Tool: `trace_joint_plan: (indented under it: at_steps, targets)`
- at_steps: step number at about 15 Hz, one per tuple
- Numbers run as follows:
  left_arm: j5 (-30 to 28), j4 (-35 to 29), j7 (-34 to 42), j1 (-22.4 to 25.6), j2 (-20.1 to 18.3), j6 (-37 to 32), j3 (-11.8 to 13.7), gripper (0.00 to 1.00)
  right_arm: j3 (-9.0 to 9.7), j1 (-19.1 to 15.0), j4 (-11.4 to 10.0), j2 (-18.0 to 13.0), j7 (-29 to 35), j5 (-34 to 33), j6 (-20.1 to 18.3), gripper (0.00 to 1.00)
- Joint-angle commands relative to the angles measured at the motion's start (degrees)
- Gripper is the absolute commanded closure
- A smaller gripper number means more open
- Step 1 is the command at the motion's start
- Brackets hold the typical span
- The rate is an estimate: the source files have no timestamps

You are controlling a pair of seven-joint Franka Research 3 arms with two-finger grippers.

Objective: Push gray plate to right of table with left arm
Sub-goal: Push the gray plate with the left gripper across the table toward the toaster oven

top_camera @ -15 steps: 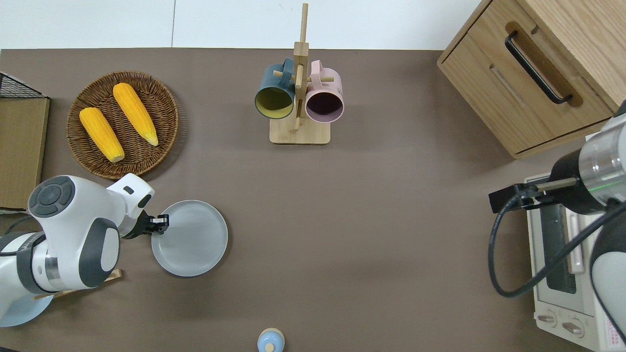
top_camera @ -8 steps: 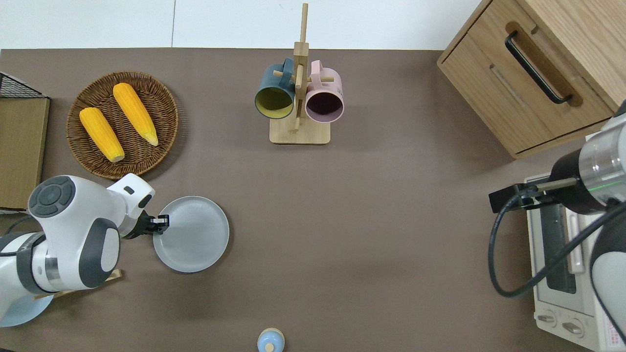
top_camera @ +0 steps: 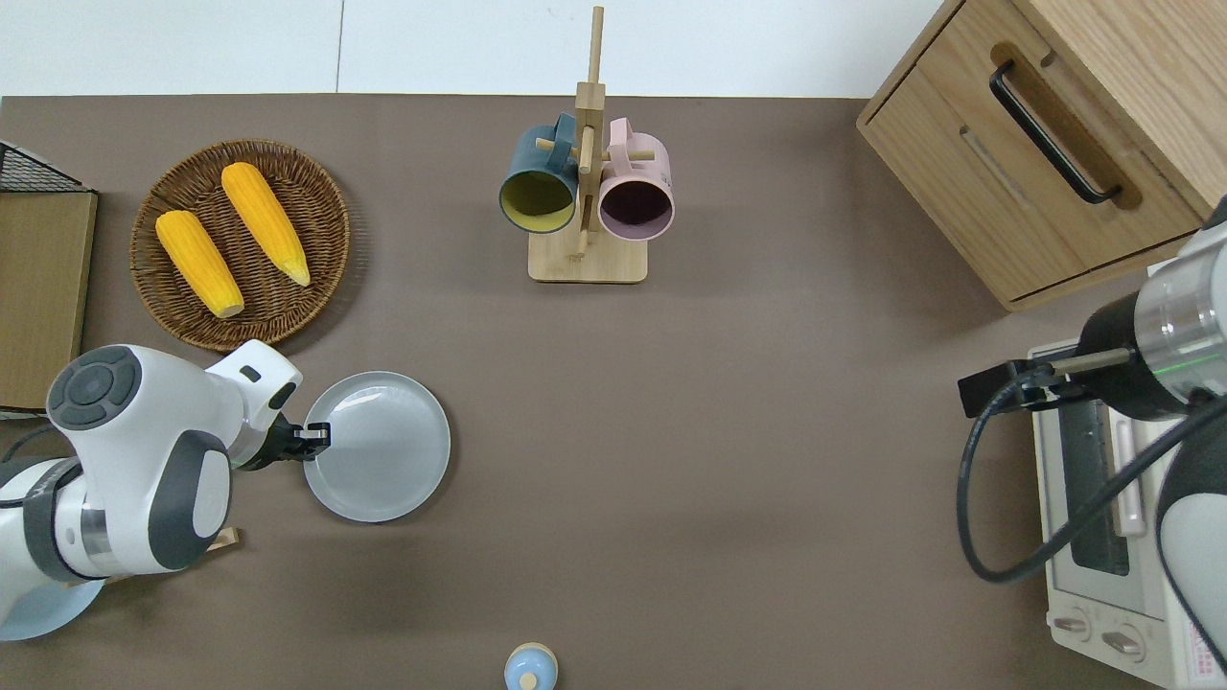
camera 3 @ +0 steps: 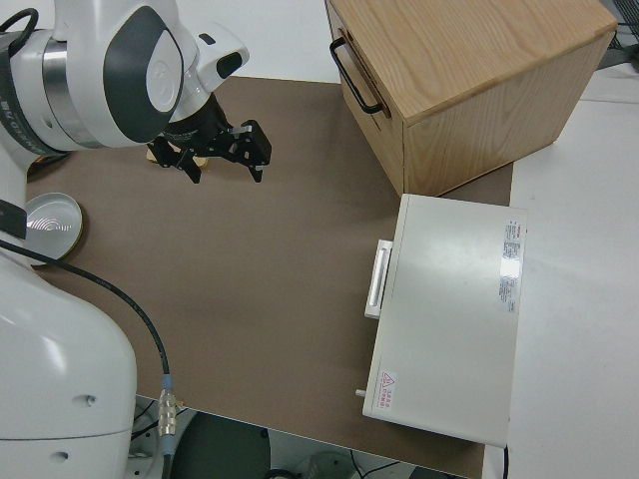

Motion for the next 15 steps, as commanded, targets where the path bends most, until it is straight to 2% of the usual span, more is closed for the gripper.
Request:
trace_joint_plan:
  at_steps: [1, 9, 15]
  targets:
    - [-0.6, -0.9, -1.5, -2.0, -0.3, 0.3, 0.2, 1.00, 0.78, -1.1, 0.5, -0.2, 0.1, 0.2, -0.8, 0.017]
    - [-2.1, -0.6, -5.3, -5.1, 0.5, 1.2, 0.0, 1.00, 0.78, -1.1, 0.5, -0.2, 0.1, 0.1, -0.8, 0.017]
    - [-2.1, 0.3, -9.6, -7.0, 1.6, 1.2, -1.4, 1.00, 0.78, -1.1, 0.5, -0.2, 0.1, 0.1, -0.8, 0.017]
